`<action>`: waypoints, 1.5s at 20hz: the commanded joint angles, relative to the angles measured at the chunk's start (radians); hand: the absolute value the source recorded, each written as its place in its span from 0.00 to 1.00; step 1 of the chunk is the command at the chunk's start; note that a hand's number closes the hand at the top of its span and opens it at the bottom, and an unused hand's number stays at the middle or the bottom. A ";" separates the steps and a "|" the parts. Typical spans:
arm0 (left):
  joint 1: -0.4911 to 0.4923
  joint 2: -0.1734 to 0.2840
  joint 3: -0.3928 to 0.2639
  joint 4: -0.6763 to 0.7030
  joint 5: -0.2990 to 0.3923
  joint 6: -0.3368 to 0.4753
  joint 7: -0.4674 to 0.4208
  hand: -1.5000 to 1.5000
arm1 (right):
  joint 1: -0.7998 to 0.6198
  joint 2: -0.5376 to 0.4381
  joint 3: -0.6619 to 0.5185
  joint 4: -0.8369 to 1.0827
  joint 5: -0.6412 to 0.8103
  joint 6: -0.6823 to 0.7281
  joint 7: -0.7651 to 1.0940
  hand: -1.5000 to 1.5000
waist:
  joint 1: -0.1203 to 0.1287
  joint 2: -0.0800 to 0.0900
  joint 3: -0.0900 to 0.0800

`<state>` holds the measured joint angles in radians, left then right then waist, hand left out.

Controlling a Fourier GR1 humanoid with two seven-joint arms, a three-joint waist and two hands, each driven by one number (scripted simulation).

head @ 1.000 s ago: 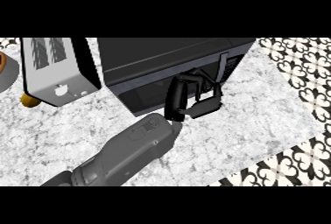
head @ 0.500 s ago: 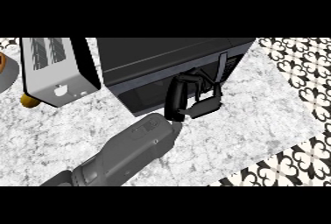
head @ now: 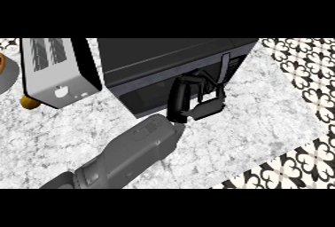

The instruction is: Pick up the milk, place it into the microwave and close the microwave

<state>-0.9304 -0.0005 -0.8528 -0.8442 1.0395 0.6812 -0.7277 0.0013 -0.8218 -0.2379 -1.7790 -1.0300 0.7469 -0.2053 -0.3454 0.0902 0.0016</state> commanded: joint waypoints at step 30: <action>-0.007 0.000 -0.063 0.234 0.142 0.077 0.074 0.00 | 0.065 -0.088 -0.038 -0.037 -0.157 0.076 0.030 0.00 | 0.080 -0.021 -0.004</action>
